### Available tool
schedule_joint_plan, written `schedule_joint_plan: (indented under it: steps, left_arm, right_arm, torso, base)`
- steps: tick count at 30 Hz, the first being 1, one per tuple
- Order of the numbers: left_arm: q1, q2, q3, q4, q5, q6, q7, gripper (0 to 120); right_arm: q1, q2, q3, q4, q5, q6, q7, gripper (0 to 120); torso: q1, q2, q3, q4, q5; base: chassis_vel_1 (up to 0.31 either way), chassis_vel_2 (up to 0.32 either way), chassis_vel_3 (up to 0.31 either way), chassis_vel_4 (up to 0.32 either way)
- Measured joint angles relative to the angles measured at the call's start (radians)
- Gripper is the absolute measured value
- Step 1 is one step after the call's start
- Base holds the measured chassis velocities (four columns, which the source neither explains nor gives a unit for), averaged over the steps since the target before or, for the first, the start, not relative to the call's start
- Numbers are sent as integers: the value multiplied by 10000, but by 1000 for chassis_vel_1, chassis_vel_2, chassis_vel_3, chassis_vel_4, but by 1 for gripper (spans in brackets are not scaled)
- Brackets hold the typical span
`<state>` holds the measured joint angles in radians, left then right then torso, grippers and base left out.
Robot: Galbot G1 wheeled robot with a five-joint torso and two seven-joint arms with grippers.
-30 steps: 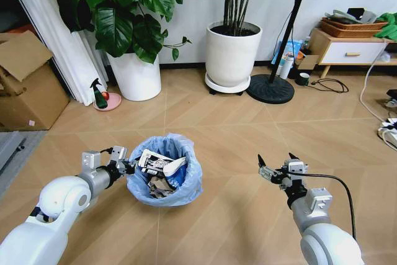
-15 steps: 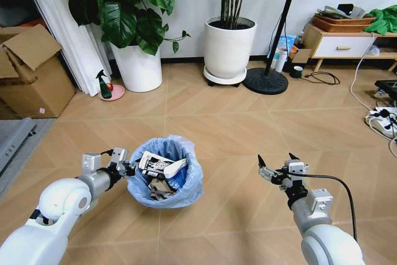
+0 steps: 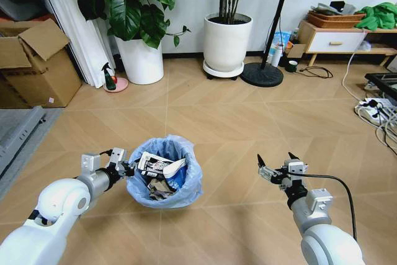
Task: Pick up the trash bin and place the garbage on the floor into it.
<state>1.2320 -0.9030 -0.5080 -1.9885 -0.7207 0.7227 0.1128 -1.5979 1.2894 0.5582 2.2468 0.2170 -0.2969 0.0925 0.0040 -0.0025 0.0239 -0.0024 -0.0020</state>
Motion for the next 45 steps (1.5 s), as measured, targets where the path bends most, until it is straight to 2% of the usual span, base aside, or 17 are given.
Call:
schedule_joint_plan:
  steps: [2,3,6,8,12,14,17,19,24,26,28,33,36,39,43,45]
  left_arm:
    - [23,8,-18,-12,0,0,-6,0]
    - [37,-4,-18,-13,0,0,-8,0]
    - [62,-34,-23,-38,5,0,-20,0]
    - [90,-59,-24,-46,10,0,-20,0]
    - [100,-81,-34,-46,30,0,-21,0]
    - [102,-125,-44,-45,55,0,-22,0]
    - [103,-132,-75,-42,59,0,-23,0]
    - [117,-126,-104,-39,58,0,-22,0]
    - [155,-104,-147,-27,58,0,-23,0]
    - [168,-122,-147,-14,58,-2,-23,0]
    - [168,-150,-144,4,69,-9,-23,0]
    - [144,-213,-91,51,98,-19,-22,0]
    - [122,-252,-70,79,129,-23,-22,0]
    - [124,-274,-66,104,134,-24,-36,0]
    - [141,-337,-199,234,112,-24,-316,0]
    - [217,-412,-312,253,-72,50,-791,0]
  right_arm:
    - [17,0,-20,-1,-1,0,-11,100]
    - [27,-6,-24,-1,-1,2,-19,100]
    - [35,-15,-32,-12,-1,4,-24,100]
    - [45,-24,-33,-21,-1,5,-29,100]
    - [55,-31,-33,-35,-1,7,-32,100]
    - [48,-45,-51,-53,1,10,-35,100]
    - [63,-60,-98,-85,6,10,-38,100]
    - [115,-76,-137,-120,18,10,-37,100]
    - [193,-97,-179,-181,37,10,-39,100]
    - [211,-109,-191,-195,46,9,-39,100]
    - [213,-120,-193,-202,52,9,-39,100]
    - [200,-142,-192,-233,65,24,-39,100]
    - [212,-151,-196,-279,110,88,-38,100]
    - [253,-166,-204,-323,145,113,-32,100]
    - [360,-172,-246,-409,151,122,-12,100]
    - [444,-165,-295,-471,151,122,-3,100]
  torso:
    - [0,0,0,2,19]
    - [0,0,-1,3,3]
    - [0,0,-1,1,20]
    - [0,0,0,-1,5]
    - [0,0,0,0,17]
    - [1,-1,0,3,2]
    - [1,-1,0,2,19]
    - [0,0,0,-1,7]
    - [0,0,0,2,16]
    - [1,-1,0,3,5]
    - [1,0,0,3,15]
    - [0,-1,0,0,5]
    - [0,-1,-1,0,17]
    - [-2,0,-2,2,7]
    - [-2,0,-2,1,13]
    - [0,0,0,0,11]
  base:
    - [192,-166,-155,174]
    - [180,-156,-153,186]
    - [187,-175,-176,179]
    - [155,-182,-193,188]
    - [173,-180,-184,175]
    - [185,-162,-166,187]
    - [168,-175,-165,161]
    - [158,-182,-183,156]
    - [169,-169,-174,172]
    - [173,-164,-159,164]
    - [186,-182,-182,162]
    - [164,-178,-178,166]
    - [145,-142,-130,142]
    - [100,-88,-88,84]
    - [-2,-3,-10,13]
    - [-26,17,24,-22]
